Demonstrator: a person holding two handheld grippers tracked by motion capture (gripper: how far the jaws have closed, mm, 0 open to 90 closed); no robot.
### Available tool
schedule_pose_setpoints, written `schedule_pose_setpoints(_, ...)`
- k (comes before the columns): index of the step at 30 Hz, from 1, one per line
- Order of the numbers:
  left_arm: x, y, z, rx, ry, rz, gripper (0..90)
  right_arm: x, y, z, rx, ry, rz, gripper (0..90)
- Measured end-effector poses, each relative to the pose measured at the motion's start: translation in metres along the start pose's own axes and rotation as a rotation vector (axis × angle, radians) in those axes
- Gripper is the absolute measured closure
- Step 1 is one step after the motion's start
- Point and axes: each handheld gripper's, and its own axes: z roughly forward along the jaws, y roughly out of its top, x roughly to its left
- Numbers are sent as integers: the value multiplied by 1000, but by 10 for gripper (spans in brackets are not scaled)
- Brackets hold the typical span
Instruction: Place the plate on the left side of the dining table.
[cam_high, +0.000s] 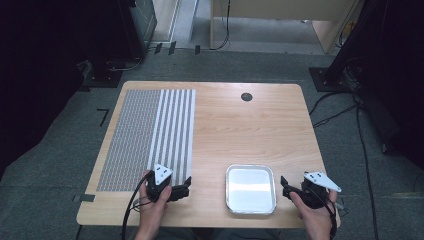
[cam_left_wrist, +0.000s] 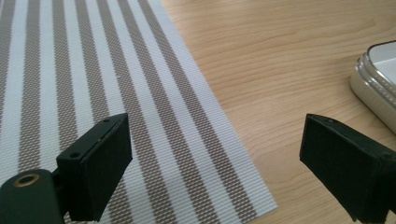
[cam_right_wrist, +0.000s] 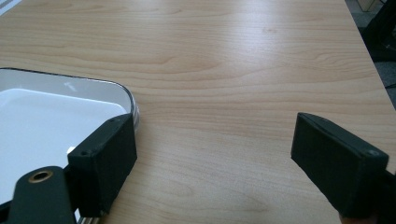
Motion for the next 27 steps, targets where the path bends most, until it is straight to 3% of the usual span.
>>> schedule_pose_setpoints(27,-48,13,22,4,-84,42,92,4,3,1,-19,-6,84,197)
